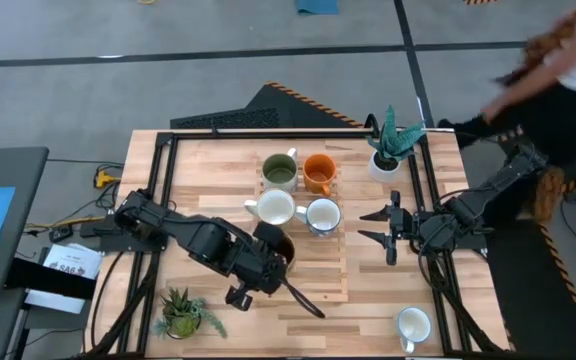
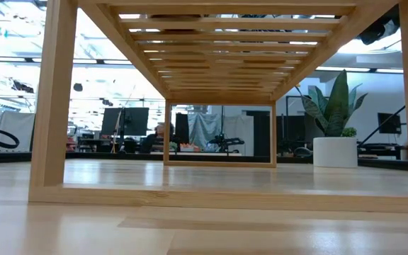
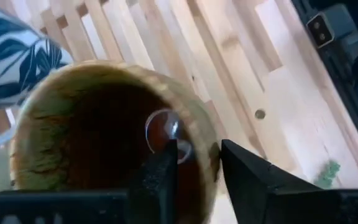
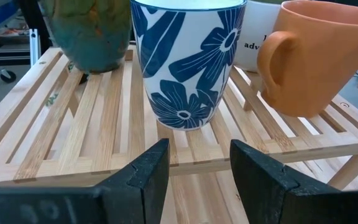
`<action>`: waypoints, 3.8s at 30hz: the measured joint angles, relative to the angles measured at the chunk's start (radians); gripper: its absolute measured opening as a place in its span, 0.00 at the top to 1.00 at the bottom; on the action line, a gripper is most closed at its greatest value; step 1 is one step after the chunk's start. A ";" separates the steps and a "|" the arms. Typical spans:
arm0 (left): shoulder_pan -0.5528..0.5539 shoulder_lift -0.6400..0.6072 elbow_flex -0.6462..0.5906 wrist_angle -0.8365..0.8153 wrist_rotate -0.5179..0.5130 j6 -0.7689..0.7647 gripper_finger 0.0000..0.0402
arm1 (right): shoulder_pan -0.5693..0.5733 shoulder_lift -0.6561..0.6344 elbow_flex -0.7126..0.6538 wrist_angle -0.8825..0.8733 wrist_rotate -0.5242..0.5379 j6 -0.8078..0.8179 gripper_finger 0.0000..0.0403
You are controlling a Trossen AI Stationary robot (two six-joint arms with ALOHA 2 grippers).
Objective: Place coffee mugs
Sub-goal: Put the brown mug on the shelf, then put the green mug on the shelf
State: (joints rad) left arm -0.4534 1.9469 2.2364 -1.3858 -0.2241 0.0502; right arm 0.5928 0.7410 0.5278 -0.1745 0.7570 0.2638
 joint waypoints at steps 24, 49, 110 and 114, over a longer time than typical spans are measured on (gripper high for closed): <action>-0.001 -0.046 0.112 -0.027 -0.005 -0.045 0.58 | 0.000 0.000 0.000 0.002 0.000 -0.001 0.52; -0.066 -0.918 -1.030 0.757 -0.282 -0.073 0.58 | 0.022 0.000 0.000 -0.013 -0.001 -0.001 0.52; -0.071 -1.515 -2.029 1.757 -0.179 0.077 0.58 | 0.336 0.843 0.495 -0.749 -0.992 0.984 0.57; -0.071 -1.515 -2.029 1.757 -0.179 0.077 0.58 | 0.329 0.866 0.495 -0.746 -1.055 0.952 0.69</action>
State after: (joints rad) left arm -0.5243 0.4316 0.2077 0.3713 -0.4034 0.1276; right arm 0.9219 1.6075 1.0229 -0.9202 -0.2980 1.2161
